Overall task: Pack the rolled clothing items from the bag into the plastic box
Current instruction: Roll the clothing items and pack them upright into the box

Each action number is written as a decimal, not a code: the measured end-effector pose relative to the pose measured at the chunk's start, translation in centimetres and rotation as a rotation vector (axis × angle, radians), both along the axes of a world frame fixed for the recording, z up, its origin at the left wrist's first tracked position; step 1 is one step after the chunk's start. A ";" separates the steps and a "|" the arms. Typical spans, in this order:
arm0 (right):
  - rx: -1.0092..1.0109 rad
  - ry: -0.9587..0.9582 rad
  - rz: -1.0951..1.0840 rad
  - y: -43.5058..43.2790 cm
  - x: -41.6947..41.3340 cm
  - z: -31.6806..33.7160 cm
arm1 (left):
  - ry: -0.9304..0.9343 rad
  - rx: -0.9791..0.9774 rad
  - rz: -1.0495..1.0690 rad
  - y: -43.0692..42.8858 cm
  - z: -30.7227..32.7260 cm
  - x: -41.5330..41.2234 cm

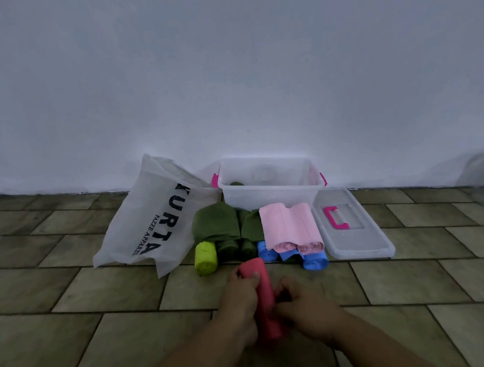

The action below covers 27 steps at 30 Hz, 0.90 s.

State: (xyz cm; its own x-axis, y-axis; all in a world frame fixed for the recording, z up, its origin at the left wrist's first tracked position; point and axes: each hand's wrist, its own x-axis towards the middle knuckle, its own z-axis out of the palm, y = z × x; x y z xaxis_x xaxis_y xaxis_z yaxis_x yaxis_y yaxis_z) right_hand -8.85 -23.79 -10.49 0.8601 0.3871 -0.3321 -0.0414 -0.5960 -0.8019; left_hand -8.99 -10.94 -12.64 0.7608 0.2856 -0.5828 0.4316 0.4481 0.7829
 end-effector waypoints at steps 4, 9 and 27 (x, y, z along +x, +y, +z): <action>0.353 0.281 -0.175 -0.1 0.4 0.6 | -0.118 -0.103 -0.019 0.0 0.9 0.3; 0.711 0.462 -0.236 -0.1 3.2 3.7 | -0.265 0.374 -0.268 1.8 4.4 3.3; -0.694 -0.161 0.056 7.6 29.1 8.4 | -0.027 1.357 -0.596 9.3 7.0 20.1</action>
